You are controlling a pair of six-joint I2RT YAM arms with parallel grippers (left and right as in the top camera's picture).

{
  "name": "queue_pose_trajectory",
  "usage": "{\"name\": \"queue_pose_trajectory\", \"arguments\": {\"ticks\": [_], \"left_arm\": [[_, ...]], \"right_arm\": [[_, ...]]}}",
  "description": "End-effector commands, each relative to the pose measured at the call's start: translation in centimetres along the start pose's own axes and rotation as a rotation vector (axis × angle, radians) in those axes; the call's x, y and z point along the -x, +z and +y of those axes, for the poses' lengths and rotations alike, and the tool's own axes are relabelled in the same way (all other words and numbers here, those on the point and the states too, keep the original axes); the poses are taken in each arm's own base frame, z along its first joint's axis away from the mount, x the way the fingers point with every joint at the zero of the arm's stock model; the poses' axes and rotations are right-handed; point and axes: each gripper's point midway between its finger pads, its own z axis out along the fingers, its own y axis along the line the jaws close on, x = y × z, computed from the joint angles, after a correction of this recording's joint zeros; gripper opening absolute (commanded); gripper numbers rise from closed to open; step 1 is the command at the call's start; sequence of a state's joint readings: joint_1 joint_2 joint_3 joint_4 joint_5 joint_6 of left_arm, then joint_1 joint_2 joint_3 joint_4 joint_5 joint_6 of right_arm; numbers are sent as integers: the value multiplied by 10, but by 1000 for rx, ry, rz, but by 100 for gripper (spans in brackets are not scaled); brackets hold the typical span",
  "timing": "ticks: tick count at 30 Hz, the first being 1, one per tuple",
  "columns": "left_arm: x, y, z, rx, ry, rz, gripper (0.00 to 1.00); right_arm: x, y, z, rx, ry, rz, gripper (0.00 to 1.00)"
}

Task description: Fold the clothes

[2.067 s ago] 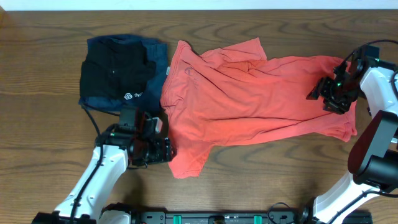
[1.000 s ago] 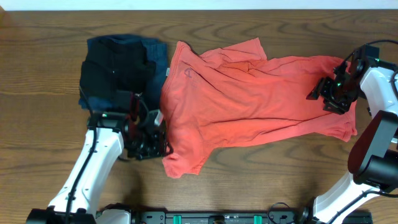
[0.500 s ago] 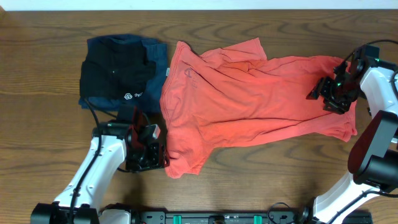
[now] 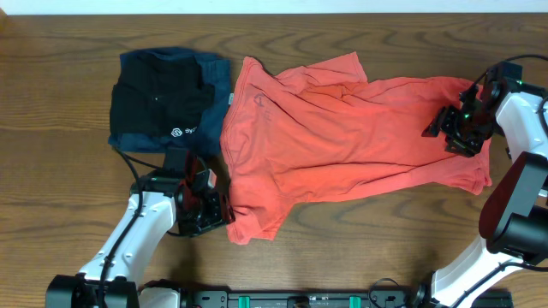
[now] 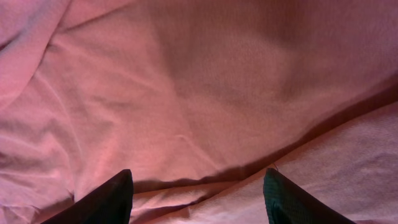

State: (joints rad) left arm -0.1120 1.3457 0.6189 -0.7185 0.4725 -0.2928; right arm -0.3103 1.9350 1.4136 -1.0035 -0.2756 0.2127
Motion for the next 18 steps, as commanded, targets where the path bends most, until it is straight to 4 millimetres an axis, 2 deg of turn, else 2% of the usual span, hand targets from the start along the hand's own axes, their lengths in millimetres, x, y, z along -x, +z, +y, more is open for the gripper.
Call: {"name": "queue_pose_trajectory", "arguments": {"ticks": [1, 6, 11, 18], "left_arm": [[-7, 7, 5, -4, -144, 21, 56], [-20, 17, 14, 11, -240, 50, 50], [-22, 20, 14, 1, -304, 55, 43], [-2, 21, 6, -47, -224, -21, 43]], "right_arm": [[4, -9, 2, 4, 7, -27, 65], [5, -9, 2, 5, 7, -28, 65], [5, -9, 2, 5, 13, -28, 65], [4, -9, 4, 16, 13, -25, 64]]}}
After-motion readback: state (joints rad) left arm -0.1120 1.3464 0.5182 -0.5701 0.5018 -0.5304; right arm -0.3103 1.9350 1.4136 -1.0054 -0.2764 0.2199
